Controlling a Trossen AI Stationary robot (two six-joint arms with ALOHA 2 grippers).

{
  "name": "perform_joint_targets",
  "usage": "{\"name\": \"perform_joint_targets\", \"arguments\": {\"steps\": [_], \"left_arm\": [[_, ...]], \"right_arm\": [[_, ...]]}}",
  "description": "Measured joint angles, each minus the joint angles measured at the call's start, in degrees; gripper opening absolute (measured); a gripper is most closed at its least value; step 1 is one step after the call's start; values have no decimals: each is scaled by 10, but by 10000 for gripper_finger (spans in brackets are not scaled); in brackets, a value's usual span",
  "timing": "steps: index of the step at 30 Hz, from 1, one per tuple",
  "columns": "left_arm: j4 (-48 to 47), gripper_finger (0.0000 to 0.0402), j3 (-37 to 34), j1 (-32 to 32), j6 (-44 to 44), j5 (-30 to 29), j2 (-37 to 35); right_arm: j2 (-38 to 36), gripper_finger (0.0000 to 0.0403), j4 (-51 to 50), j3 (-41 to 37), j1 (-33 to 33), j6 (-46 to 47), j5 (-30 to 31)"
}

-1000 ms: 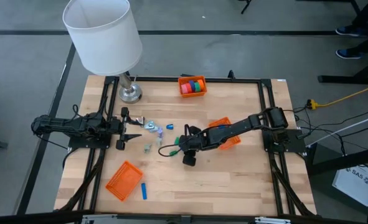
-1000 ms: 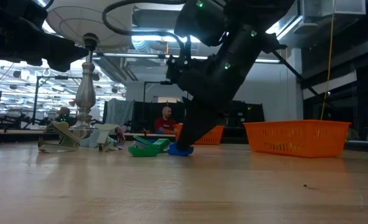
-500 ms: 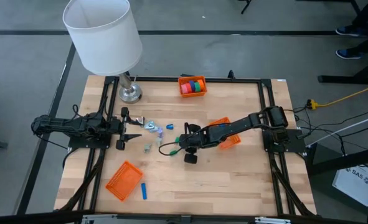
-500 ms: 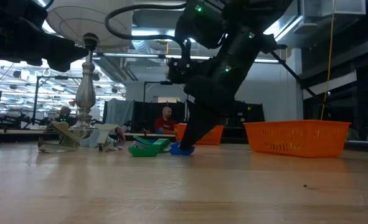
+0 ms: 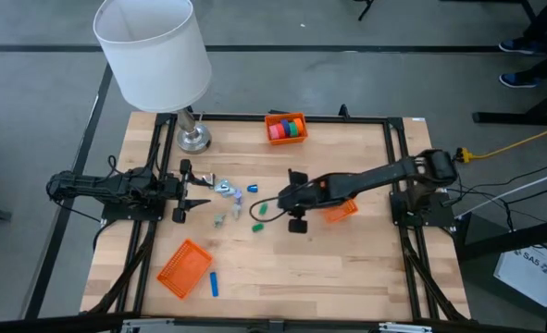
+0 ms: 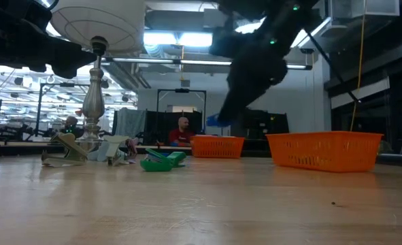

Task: Pick and place Stapler, Stapler remover, tape
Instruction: Put the blue stapler into the middle orange bin

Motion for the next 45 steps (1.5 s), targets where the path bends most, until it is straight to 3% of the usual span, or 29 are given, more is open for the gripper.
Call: {"name": "perform_joint_targets", "arguments": {"steps": [10, 16, 21, 27, 32, 40, 45], "left_arm": [[0, 215, 0, 0, 0, 1, 0], [0, 217, 0, 0, 0, 3, 0], [0, 215, 0, 0, 0, 3, 0], [0, 217, 0, 0, 0, 3, 0], [0, 215, 0, 0, 0, 4, 0], [0, 216, 0, 0, 0, 4, 0], [0, 215, 0, 0, 0, 4, 0]], "right_arm": [[-140, 64, -2, -134, -35, 49, 11], [-211, 64, -1, -215, -55, 137, 12], [-249, 64, -8, -262, -70, 218, 31], [-268, 64, -17, -287, -80, 238, 32], [-262, 67, -17, -299, -82, 164, 32], [-229, 71, 11, -299, -85, -61, 30], [-205, 74, 43, -299, -85, -126, 30]]}}
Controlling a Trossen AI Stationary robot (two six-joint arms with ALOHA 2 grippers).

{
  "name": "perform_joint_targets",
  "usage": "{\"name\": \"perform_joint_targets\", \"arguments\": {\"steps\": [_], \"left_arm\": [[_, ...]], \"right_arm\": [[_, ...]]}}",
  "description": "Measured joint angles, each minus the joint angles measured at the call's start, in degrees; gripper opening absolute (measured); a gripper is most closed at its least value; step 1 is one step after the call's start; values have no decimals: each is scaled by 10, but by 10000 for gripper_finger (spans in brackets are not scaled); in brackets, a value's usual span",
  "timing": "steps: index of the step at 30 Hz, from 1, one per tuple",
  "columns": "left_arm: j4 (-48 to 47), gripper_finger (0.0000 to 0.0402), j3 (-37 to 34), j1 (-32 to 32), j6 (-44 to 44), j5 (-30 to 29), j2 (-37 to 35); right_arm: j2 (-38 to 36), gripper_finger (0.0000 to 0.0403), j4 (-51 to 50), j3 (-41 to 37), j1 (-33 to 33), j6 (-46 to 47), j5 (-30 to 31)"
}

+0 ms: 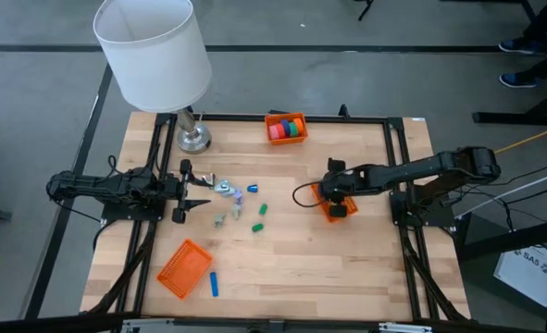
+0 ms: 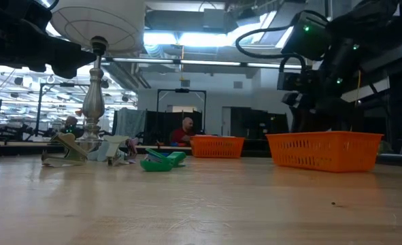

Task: Pick and place Stapler, Stapler remover, tape
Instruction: Put the blue stapler into the middle orange bin

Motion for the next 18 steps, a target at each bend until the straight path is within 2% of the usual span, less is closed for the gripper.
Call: {"name": "perform_joint_targets", "arguments": {"steps": [14, 18], "left_arm": [[0, 216, 0, 0, 0, 0, 0], [0, 216, 0, 0, 0, 0, 0]], "right_arm": [[12, 141, 7, 0, 0, -2, 0], [12, 162, -29, 26, 0, 14, -2]]}}
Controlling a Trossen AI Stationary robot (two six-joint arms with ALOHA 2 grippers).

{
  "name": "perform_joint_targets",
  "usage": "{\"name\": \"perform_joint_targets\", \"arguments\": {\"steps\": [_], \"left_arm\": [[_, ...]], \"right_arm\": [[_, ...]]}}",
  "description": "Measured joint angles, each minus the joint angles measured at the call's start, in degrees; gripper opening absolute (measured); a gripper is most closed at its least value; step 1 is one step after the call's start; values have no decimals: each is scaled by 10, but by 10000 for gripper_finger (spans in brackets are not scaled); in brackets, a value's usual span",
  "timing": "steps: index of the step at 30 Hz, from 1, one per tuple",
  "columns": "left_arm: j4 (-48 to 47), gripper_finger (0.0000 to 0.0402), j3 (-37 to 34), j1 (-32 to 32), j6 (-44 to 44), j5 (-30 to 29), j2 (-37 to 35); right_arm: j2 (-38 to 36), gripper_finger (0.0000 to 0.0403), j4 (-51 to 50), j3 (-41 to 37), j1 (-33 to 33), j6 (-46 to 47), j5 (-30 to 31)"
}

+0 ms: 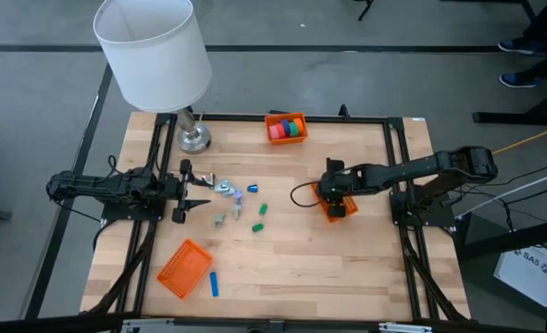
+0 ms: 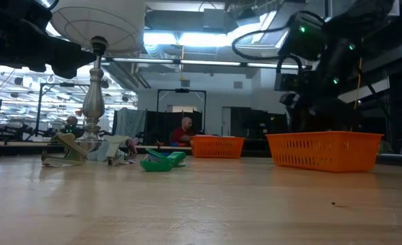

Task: Pick and place Stapler, Stapler remover, tape
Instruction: Put the blue stapler into the middle orange bin

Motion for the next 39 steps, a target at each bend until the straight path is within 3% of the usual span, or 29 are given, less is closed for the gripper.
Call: {"name": "perform_joint_targets", "arguments": {"steps": [9, 17, 29, 39], "left_arm": [[0, 217, 0, 0, 0, 0, 0], [0, 216, 0, 0, 0, 0, 0], [0, 216, 0, 0, 0, 0, 0], [0, 215, 0, 0, 0, 0, 0]], "right_arm": [[9, 183, -106, 154, 10, 71, -27], [117, 184, -104, 282, 37, 60, -29], [312, 184, -17, 435, 36, -14, -39], [407, 184, 92, 469, -4, -16, -40]]}}
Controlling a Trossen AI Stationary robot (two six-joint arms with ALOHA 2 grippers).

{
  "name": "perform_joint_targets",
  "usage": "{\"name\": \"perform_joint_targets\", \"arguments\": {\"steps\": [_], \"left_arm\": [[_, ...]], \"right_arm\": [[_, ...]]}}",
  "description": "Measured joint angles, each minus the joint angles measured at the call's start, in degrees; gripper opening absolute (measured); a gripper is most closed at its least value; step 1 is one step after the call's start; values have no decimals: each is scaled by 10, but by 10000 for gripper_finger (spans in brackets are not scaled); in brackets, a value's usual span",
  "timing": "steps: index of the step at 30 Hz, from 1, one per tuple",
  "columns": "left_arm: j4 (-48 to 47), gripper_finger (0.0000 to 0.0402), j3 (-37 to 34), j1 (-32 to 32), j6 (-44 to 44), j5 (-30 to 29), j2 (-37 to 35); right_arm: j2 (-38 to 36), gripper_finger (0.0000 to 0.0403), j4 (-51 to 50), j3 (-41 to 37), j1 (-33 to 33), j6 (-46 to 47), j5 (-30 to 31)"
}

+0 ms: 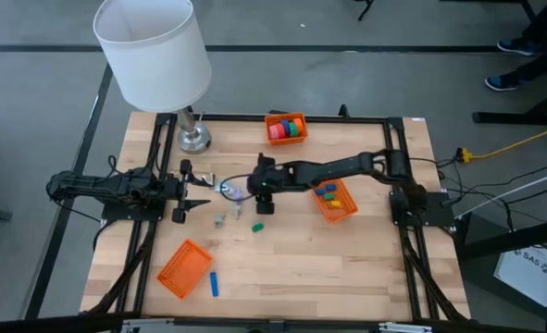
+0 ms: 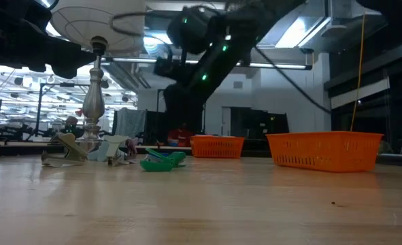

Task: Pick and place Stapler, Stapler remover, tape
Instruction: Put the blue stapler into the middle orange bin

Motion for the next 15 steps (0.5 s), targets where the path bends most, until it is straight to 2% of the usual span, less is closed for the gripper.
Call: {"name": "perform_joint_targets", "arguments": {"steps": [6, 12, 15], "left_arm": [[0, 216, 0, 0, 0, 0, 0], [0, 216, 0, 0, 0, 0, 0], [0, 217, 0, 0, 0, 0, 0]], "right_arm": [[26, 184, 18, 0, -31, 0, -66], [40, 184, 30, 1, -43, 1, -75], [53, 184, 24, 0, -45, 0, -102]]}}
